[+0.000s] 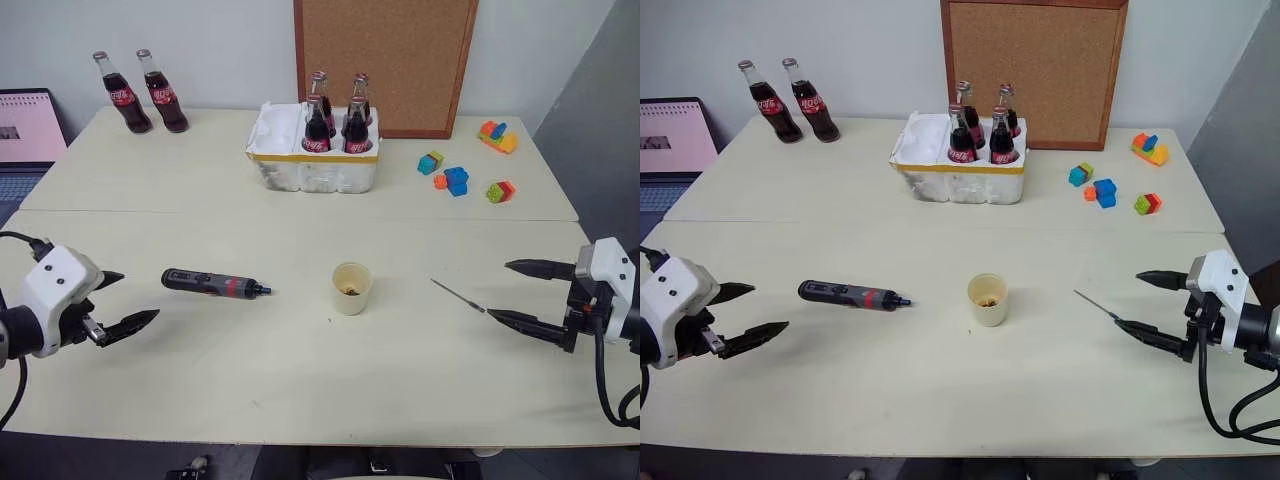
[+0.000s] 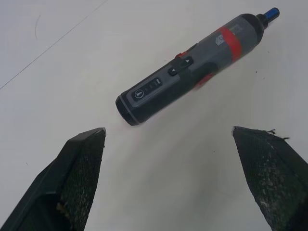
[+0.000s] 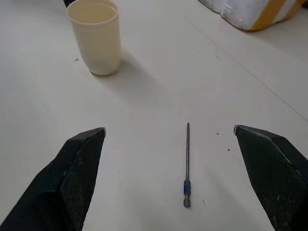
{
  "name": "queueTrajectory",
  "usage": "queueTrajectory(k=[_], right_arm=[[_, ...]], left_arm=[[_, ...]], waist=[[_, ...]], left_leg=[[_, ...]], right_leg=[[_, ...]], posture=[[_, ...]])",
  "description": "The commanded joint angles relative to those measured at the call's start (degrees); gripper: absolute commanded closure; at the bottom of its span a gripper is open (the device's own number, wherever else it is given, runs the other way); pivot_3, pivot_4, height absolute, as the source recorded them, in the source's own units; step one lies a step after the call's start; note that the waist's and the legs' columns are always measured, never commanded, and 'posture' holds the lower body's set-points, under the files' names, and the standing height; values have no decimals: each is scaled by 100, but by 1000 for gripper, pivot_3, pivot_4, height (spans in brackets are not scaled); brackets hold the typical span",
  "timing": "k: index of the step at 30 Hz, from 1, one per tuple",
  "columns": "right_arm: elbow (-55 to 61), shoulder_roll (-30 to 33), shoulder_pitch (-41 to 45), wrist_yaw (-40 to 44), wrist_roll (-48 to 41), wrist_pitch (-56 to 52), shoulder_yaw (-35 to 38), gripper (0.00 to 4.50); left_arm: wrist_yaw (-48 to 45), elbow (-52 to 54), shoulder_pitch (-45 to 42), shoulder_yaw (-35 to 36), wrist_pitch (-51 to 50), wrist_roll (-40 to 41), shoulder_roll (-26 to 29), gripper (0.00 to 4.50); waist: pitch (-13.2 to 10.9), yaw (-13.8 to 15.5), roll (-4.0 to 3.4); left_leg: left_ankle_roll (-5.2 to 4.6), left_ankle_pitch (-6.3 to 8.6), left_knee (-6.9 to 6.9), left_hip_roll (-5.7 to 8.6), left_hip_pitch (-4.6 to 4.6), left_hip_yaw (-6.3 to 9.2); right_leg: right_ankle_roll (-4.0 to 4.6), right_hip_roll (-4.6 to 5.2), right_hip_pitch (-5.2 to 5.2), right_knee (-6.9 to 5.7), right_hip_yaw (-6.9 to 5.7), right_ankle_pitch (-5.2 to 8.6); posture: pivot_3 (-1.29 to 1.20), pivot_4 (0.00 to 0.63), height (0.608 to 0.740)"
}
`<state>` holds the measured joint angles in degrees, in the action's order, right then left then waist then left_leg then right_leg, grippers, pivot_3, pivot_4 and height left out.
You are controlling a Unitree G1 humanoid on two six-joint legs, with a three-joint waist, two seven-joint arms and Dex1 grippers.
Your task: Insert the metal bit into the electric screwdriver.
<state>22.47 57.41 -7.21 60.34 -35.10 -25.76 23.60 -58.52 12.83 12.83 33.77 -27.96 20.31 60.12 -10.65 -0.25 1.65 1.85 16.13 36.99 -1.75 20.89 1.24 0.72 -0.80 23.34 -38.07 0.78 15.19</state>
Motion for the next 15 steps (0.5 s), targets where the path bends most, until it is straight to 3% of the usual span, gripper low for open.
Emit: queueTrajectory(k=[1,8,15], right_arm=[[157,-21,69,31,-33,15,84,0],[141,10,84,67,98,80,-55,0],[327,-199,318,-170,27,-31,-299,0]], left_arm=[[-91,36,-128,185,80,55,112,143],[-218,212,-384,128,171,263,3,143],[-293,675,-568,-643,370,71,120,143]], waist=[[0,-1,0],[0,-2,0],[1,-3,-1]], left_leg=[[0,0,0,0,0,0],[0,0,1,0,-1,-1],[1,0,2,1,-2,-1]], right_leg=[[0,0,0,0,0,0],[0,0,0,-2,-1,0],[-1,0,0,-5,5,-1]], posture=[[0,150,740],[0,150,740],[0,150,740]])
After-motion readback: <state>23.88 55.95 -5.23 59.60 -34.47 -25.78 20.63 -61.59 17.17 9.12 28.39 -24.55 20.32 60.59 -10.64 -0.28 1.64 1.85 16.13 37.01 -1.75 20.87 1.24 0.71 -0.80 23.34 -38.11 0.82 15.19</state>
